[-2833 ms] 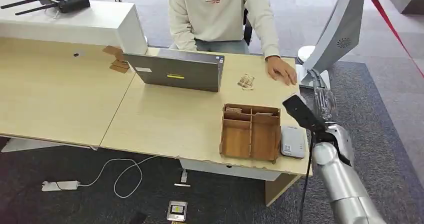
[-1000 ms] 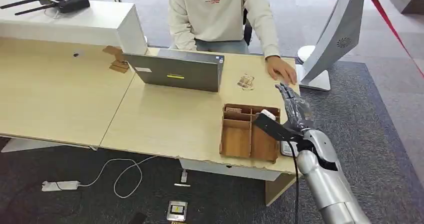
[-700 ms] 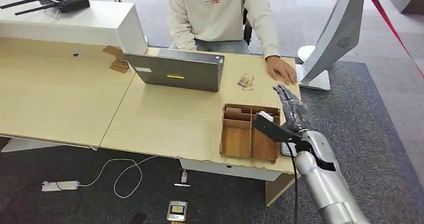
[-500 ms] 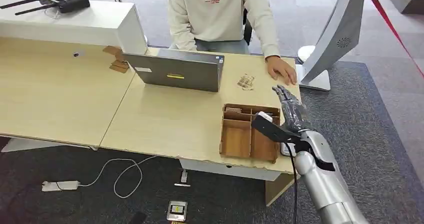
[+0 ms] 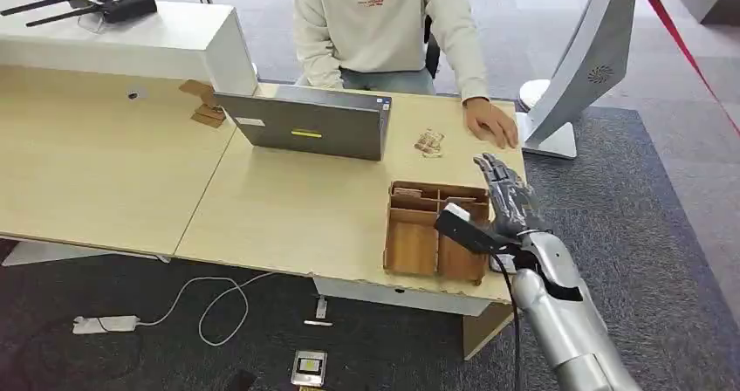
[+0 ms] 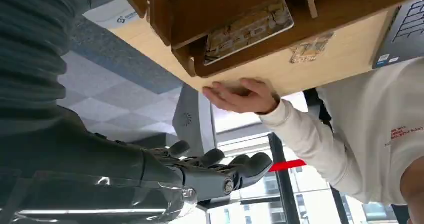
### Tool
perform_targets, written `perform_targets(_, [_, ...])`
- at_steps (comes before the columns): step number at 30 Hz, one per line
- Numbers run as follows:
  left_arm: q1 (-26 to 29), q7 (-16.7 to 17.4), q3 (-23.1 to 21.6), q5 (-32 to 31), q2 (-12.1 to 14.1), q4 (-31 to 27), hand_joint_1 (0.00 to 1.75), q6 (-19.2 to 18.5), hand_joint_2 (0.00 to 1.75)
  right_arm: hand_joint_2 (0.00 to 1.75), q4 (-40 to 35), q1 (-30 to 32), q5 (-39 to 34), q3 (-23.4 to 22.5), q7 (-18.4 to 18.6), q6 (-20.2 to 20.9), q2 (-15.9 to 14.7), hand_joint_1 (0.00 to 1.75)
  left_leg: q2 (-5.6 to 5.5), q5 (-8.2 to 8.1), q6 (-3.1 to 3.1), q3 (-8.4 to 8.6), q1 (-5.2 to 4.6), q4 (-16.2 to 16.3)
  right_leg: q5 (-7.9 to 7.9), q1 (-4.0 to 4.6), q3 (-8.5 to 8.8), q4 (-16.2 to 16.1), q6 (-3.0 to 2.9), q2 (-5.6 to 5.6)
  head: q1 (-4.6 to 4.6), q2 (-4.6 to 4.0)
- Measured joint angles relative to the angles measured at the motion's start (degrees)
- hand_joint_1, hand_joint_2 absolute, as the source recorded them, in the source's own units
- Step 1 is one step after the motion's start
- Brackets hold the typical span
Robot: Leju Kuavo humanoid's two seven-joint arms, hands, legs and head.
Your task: Pass the card to the sensor for recognition and then transmit it.
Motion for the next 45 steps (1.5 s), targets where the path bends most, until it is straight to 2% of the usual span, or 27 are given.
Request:
perform_targets(23, [-0.41, 0.33, 0.0, -1.33, -0.09, 0.0, 0.0, 0.15, 0.0, 1.75, 4.18, -0.29, 2.06, 0.53, -0.48, -3.52, 1.81, 0.0, 0.0, 0.0, 0.0, -0.01, 0.0, 0.0, 0.0, 0.0, 0.0, 0.0, 0.0, 0.0, 0.0, 0.0])
perform_targets(36, [-0.62, -0.2, 0.0, -1.79, -0.11, 0.0, 0.0, 0.13, 0.0, 1.75, 5.62, -2.31, 2.89, 1.07, -0.52, -5.16, 4.02, 0.0, 0.0, 0.0, 0.0, -0.02, 0.0, 0.0, 0.0, 0.0, -0.01, 0.0, 0.0, 0.0, 0.0, 0.0])
perform_targets(45, [-0.6, -0.33, 0.0, -2.05, -0.11, 0.0, 0.0, 0.13, 0.0, 1.75, 7.76, -2.32, 3.19, 1.07, 0.02, -6.32, 4.15, 0.0, 0.0, 0.0, 0.0, -0.02, 0.0, 0.0, 0.0, 0.0, -0.02, 0.0, 0.0, 0.0, 0.0, 0.0])
